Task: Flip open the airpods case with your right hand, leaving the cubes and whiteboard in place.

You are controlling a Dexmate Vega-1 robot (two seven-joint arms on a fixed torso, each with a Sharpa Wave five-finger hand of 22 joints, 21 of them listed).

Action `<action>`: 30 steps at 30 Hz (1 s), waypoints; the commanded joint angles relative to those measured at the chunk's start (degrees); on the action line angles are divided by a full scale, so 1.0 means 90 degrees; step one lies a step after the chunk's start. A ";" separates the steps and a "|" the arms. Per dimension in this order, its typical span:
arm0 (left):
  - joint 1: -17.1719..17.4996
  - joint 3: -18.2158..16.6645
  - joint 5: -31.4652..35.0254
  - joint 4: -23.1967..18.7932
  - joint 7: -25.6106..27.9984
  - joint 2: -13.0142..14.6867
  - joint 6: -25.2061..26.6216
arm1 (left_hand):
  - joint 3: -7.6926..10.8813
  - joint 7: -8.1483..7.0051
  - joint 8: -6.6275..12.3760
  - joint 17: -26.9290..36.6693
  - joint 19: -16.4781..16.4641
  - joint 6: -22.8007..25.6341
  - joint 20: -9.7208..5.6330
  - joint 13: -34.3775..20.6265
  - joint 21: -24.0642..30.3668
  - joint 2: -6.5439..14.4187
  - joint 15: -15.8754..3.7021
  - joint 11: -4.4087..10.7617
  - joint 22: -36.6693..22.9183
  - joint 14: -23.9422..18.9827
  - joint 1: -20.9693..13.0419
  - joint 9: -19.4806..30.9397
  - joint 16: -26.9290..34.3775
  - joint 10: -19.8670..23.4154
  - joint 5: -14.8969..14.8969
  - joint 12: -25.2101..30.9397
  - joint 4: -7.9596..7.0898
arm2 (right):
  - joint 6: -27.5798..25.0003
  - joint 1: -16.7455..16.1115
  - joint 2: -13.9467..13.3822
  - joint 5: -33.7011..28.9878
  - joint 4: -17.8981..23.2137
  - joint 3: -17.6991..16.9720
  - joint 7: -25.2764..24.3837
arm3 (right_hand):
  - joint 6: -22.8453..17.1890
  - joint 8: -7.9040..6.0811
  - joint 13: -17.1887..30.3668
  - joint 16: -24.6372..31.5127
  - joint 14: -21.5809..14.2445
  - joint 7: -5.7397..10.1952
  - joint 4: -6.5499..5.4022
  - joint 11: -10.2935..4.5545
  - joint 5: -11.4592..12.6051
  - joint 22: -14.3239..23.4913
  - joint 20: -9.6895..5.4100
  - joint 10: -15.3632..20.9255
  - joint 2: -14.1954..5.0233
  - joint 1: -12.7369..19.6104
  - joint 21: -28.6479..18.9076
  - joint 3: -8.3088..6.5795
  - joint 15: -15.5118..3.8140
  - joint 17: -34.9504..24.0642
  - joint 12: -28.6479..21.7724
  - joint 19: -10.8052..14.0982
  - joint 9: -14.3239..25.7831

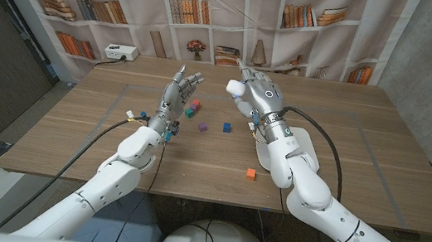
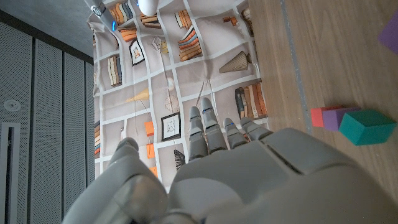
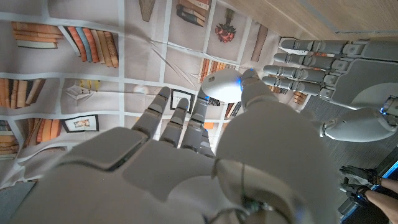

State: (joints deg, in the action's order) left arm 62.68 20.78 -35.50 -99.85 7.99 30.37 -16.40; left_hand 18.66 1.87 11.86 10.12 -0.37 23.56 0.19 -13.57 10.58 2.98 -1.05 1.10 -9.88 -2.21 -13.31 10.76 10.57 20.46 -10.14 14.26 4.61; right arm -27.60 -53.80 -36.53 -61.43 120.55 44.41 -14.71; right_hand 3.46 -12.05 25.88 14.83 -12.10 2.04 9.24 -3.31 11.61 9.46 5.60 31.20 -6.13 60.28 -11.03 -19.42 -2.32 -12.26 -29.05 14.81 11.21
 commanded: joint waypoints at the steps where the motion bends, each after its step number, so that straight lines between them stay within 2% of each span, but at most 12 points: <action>1: 0.0160 -0.0017 0.0302 -0.0709 0.0412 0.0253 0.0337 | 0.0033 0.0076 0.0033 0.0009 0.0022 0.0068 -0.0096 0.0004 0.0027 -0.0007 -0.0033 0.0004 -0.0011 -0.0003 -0.0135 0.0018 -0.0003 -0.0185 -0.0008 -0.0067 0.0126 | 0.0279 -0.0088 0.0003 -0.0456 -0.0054 -0.0140 -0.0507 | -0.0002 0.0002 0.0006 -0.0022 -0.0062 -0.0020 0.0010 -0.0470 0.0042 0.0011 -0.0081 0.0508 -0.0042 0.0074 0.0020 0.0028 -0.0520 -0.0010 -0.0046 0.0021 -0.0001; 3: 0.0187 -0.0027 0.0326 -0.0779 0.0459 0.0275 0.0376 | 0.0067 0.0027 0.0052 0.0012 0.0008 0.0131 -0.0107 -0.0020 0.0038 -0.0070 -0.0065 0.0073 -0.0007 -0.0233 -0.0251 0.0024 0.0080 0.0125 -0.0016 0.0065 0.0262 | 0.0293 -0.0105 0.0026 -0.0515 -0.0085 -0.0155 -0.0602 | 0.0017 0.0013 0.0002 -0.0026 -0.0068 -0.0016 0.0016 -0.0470 0.0042 0.0011 -0.0076 0.0506 -0.0035 0.0090 0.0028 0.0030 -0.0535 -0.0009 -0.0044 0.0002 -0.0001; 5: 0.0235 -0.0047 0.0437 -0.0941 0.0508 0.0398 0.0469 | 0.0114 0.0004 0.0054 0.0020 -0.0024 0.0137 -0.0106 -0.0108 0.0050 -0.0189 -0.0081 0.0292 -0.0003 -0.0477 -0.0450 0.0030 0.0157 0.0693 -0.0021 0.0285 0.0447 | 0.0326 -0.0136 0.0048 -0.0562 -0.0121 -0.0180 -0.0803 | 0.0018 0.0017 -0.0002 -0.0024 -0.0084 -0.0023 0.0017 -0.0479 0.0041 0.0011 -0.0069 0.0523 -0.0028 0.0096 0.0029 0.0035 -0.0550 -0.0008 -0.0051 0.0003 -0.0001; 6: 0.0257 -0.0055 0.0447 -0.0971 0.0528 0.0399 0.0463 | 0.0128 -0.0033 0.0053 0.0024 -0.0037 0.0134 -0.0093 -0.0146 0.0052 -0.0217 -0.0069 0.0271 -0.0002 -0.0600 -0.0504 0.0032 0.0193 0.0812 -0.0018 0.0334 0.0480 | 0.0340 -0.0148 0.0048 -0.0591 -0.0133 -0.0185 -0.0860 | 0.0020 0.0019 -0.0003 -0.0022 -0.0094 -0.0017 0.0017 -0.0475 0.0041 0.0011 -0.0066 0.0518 -0.0026 0.0099 0.0030 0.0036 -0.0562 -0.0007 -0.0050 0.0000 -0.0001; 9: 0.0297 -0.0082 0.0427 -0.1067 0.0470 0.0482 0.0497 | 0.0143 -0.0051 0.0065 0.0028 -0.0064 0.0161 -0.0068 -0.0206 0.0057 -0.0270 -0.0076 0.0452 -0.0001 -0.0658 -0.0588 0.0036 0.0202 0.0997 -0.0010 0.0413 0.0523 | 0.0383 -0.0181 0.0067 -0.0639 -0.0174 -0.0200 -0.1031 | 0.0016 0.0022 -0.0010 -0.0015 -0.0130 -0.0023 0.0016 -0.0500 0.0038 0.0012 -0.0086 0.0540 -0.0023 0.0112 0.0026 0.0042 -0.0593 -0.0008 -0.0059 0.0014 0.0000; 11: 0.0324 -0.0102 0.0439 -0.1137 0.0437 0.0552 0.0523 | 0.0144 -0.0027 0.0095 0.0030 -0.0062 0.0243 -0.0060 -0.0229 0.0053 -0.0299 -0.0080 0.0449 -0.0001 -0.0659 -0.0618 0.0037 0.0198 0.0995 -0.0004 0.0418 0.0537 | 0.0426 -0.0200 0.0100 -0.0650 -0.0233 -0.0205 -0.1210 | 0.0018 0.0026 -0.0008 -0.0016 -0.0138 -0.0021 0.0015 -0.0499 0.0037 0.0012 -0.0107 0.0540 -0.0019 0.0119 0.0022 0.0046 -0.0600 -0.0008 -0.0063 0.0027 0.0000; 17: 0.0415 -0.0168 0.0259 -0.1263 0.0204 0.0636 0.0413 | 0.0172 -0.0052 0.0082 0.0046 0.0076 0.0302 0.0047 -0.0416 0.0016 -0.0420 0.0015 0.0355 -0.0006 -0.0233 -0.0817 0.0043 0.0041 0.0236 0.0011 0.0160 0.0538 | 0.0490 -0.0220 0.0141 -0.0704 -0.0315 -0.0198 -0.1420 | 0.0097 0.0061 -0.0007 0.0020 -0.0253 -0.0029 0.0004 -0.0504 0.0032 0.0014 -0.0146 0.0532 -0.0023 0.0137 0.0004 0.0061 -0.0659 -0.0021 -0.0071 0.0089 0.0001; 19: 0.0430 -0.0183 0.0197 -0.1277 0.0094 0.0661 0.0349 | 0.0197 -0.0064 0.0066 0.0048 0.0163 0.0364 0.0075 -0.0494 0.0012 -0.0452 0.0087 0.0183 -0.0010 0.0152 -0.0922 0.0049 -0.0047 -0.0527 0.0007 -0.0097 0.0515 | 0.0508 -0.0225 0.0153 -0.0718 -0.0334 -0.0193 -0.1470 | 0.0083 0.0056 -0.0008 0.0017 -0.0252 -0.0027 0.0003 -0.0502 0.0030 0.0014 -0.0151 0.0526 -0.0017 0.0137 0.0006 0.0066 -0.0658 -0.0022 -0.0071 0.0090 0.0001; 20: 0.0447 -0.0191 0.0234 -0.1306 0.0113 0.0673 0.0336 | 0.0210 -0.0081 0.0049 0.0045 0.0196 0.0403 0.0086 -0.0491 0.0020 -0.0458 0.0131 -0.0021 -0.0011 0.0344 -0.0971 0.0051 -0.0056 -0.0906 0.0006 -0.0213 0.0505 | 0.0523 -0.0226 0.0150 -0.0726 -0.0344 -0.0188 -0.1488 | 0.0082 0.0056 -0.0008 0.0017 -0.0254 -0.0027 0.0002 -0.0513 0.0029 0.0014 -0.0155 0.0531 -0.0014 0.0137 0.0004 0.0069 -0.0656 -0.0023 -0.0073 0.0096 0.0001; 24: 0.0503 -0.0220 0.0366 -0.1419 0.0092 0.0771 0.0281 | 0.0255 0.0026 0.0039 0.0030 0.0249 0.0491 0.0103 -0.0420 0.0019 -0.0437 0.0123 -0.0191 -0.0009 0.0683 -0.1094 0.0055 -0.0084 -0.1482 -0.0007 -0.0372 0.0514 | 0.0585 -0.0225 0.0159 -0.0740 -0.0401 -0.0166 -0.1578 | 0.0027 0.0037 -0.0016 0.0013 -0.0257 -0.0025 -0.0001 -0.0518 0.0024 0.0014 -0.0153 0.0541 -0.0005 0.0139 0.0007 0.0080 -0.0663 -0.0027 -0.0077 0.0100 0.0001; 27: 0.0557 -0.0237 0.0426 -0.1490 0.0146 0.0771 0.0251 | 0.0318 0.0086 0.0063 0.0021 0.0309 0.0600 0.0135 -0.0354 0.0010 -0.0395 0.0189 -0.0216 -0.0008 0.0914 -0.1247 0.0060 -0.0092 -0.1762 -0.0023 -0.0406 0.0542 | 0.0627 -0.0234 0.0154 -0.0764 -0.0417 -0.0149 -0.1660 | -0.0013 0.0026 -0.0027 0.0008 -0.0257 -0.0021 -0.0005 -0.0526 0.0020 0.0014 -0.0161 0.0566 -0.0004 0.0146 0.0008 0.0089 -0.0671 -0.0031 -0.0087 0.0106 0.0001; 30: 0.0575 -0.0255 0.0464 -0.1557 0.0150 0.0824 0.0296 | 0.0446 0.0241 0.0202 0.0013 0.0341 0.1013 0.0179 -0.0265 0.0016 -0.0302 0.0219 -0.0278 -0.0004 0.1087 -0.1545 0.0071 -0.0067 -0.1991 -0.0058 -0.0381 0.0588 | 0.0671 -0.0233 0.0130 -0.0795 -0.0417 -0.0138 -0.1689 | -0.0052 0.0015 -0.0029 0.0011 -0.0277 -0.0016 -0.0004 -0.0518 0.0018 0.0014 -0.0172 0.0613 -0.0004 0.0157 0.0005 0.0093 -0.0691 -0.0035 -0.0109 0.0122 0.0001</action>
State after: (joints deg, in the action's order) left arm 66.65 19.18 -32.50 -111.39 9.67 36.32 -13.25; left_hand 21.81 3.18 12.76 10.12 2.09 30.27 1.65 -16.35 10.86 -0.25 0.63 -1.15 -9.88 6.43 -25.45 11.10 9.74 3.75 -10.14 10.80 9.69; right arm -22.90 -55.70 -35.34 -67.65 117.55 42.78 -27.37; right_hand 3.58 -11.65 25.44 14.61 -14.10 1.93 9.16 -3.31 11.67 9.46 4.39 31.20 -5.97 61.32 -10.81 -18.72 -2.28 -12.40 -29.52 15.63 11.21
